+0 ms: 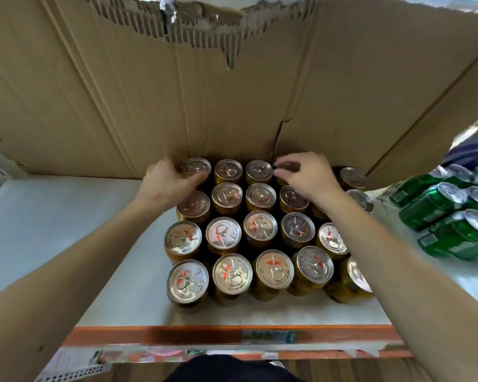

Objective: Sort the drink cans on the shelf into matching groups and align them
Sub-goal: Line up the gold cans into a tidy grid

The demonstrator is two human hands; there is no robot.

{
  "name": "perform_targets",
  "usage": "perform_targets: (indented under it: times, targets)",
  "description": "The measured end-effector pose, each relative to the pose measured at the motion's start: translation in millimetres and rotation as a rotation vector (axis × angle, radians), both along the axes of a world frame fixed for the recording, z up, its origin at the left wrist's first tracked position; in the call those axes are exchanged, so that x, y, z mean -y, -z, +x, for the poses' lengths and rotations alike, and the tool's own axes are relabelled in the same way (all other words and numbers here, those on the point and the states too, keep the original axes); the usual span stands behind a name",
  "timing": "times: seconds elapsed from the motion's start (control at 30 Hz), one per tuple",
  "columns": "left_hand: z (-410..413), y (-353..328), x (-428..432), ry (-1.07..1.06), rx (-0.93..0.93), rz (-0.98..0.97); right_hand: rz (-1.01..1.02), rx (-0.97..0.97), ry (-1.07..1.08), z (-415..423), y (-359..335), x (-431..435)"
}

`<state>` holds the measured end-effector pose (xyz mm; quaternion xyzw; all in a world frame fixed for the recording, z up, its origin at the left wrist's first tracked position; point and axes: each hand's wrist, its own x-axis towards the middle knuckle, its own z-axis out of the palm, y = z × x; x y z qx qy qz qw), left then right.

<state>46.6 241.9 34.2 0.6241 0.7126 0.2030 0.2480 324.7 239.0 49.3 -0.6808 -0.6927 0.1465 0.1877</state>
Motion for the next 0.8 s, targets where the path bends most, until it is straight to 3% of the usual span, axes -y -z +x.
perform_targets:
  times: [0.1,0.23,0.4,0.63,0.73,0.8]
  targets:
    - [32,2,11,0.07,-0.236,0.237,0.009,0.1,0.134,44,-3,9]
    - [100,-12,15,0.303,-0.36,0.305,-0.126,0.17,0.127,72,-2,11]
    - [146,-2,4,0.442,-0.367,0.237,-0.109,0.127,0.101,78,2,6]
    - [162,4,-3,0.405,-0.328,0.193,-0.051,0.022,0.032,100,2,10]
    - [162,10,-1,0.388,-0.315,0.228,0.056,-0.003,0.179,139,6,18]
    - [164,13,-1,0.361,-0.318,0.237,0.002,0.02,0.24,158,12,22]
